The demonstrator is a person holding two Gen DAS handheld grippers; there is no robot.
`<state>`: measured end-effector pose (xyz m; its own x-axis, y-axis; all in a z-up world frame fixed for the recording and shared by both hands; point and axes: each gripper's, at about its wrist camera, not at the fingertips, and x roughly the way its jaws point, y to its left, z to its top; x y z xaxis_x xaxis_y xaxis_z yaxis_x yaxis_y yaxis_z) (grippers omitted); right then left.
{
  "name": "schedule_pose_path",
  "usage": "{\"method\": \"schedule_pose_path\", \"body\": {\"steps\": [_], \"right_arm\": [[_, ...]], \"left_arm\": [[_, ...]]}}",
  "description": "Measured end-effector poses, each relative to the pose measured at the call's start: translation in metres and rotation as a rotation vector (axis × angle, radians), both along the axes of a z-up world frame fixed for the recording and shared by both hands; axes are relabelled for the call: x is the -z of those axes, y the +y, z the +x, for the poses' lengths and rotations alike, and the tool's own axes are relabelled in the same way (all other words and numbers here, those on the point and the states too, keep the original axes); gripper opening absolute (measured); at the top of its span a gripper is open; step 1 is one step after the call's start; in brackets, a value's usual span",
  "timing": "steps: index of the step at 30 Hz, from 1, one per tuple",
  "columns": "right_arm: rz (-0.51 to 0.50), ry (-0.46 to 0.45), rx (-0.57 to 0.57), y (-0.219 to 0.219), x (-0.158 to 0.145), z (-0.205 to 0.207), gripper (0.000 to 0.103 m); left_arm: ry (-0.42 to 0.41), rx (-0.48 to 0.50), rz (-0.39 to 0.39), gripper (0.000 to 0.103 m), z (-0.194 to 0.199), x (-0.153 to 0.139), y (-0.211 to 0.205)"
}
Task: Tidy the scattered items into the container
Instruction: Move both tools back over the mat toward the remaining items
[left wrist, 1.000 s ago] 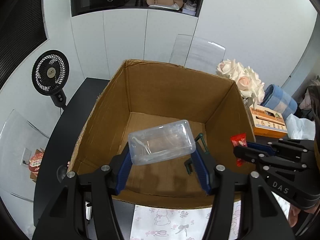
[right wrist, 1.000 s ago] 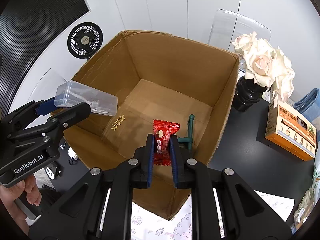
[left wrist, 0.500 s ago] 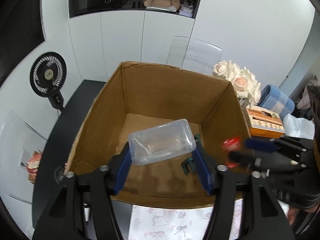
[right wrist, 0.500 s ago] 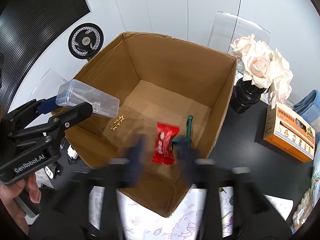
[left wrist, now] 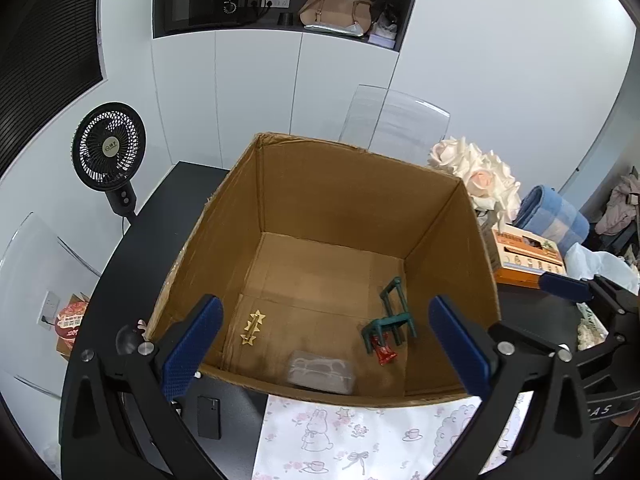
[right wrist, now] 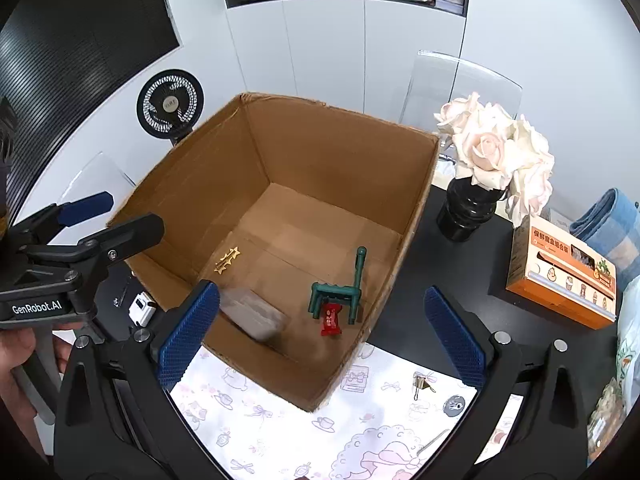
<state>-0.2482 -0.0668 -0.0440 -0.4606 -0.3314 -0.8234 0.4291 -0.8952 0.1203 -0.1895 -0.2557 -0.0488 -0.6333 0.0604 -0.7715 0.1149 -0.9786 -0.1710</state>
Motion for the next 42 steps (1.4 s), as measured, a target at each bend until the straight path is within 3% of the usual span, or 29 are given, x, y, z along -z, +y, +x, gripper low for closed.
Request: {"method": "schedule_pose_path", "body": {"steps": [12, 26, 34, 42], "right_arm": [[-0.027, 0.061, 0.025, 0.024, -0.024, 0.037, 0.103], [0.011, 0.100, 0.108, 0.112, -0.030, 0.110, 0.103], [0.033, 0.053, 0.200, 0.175, -0.003, 0.151, 0.103], [0.030, -0.003, 0.280, 0.224, 0.048, 0.196, 0.103]], "left_arm": [[0.025, 0.034, -0.019, 0.102, 0.024, -0.011, 0.030], [0.087, 0.161, -0.001, 0.102, 0.067, -0.032, 0.112], [0.074, 0.222, 0.010, 0.102, 0.090, -0.016, 0.171], [0.010, 0.267, 0.018, 0.102, 0.119, 0.032, 0.216]]}}
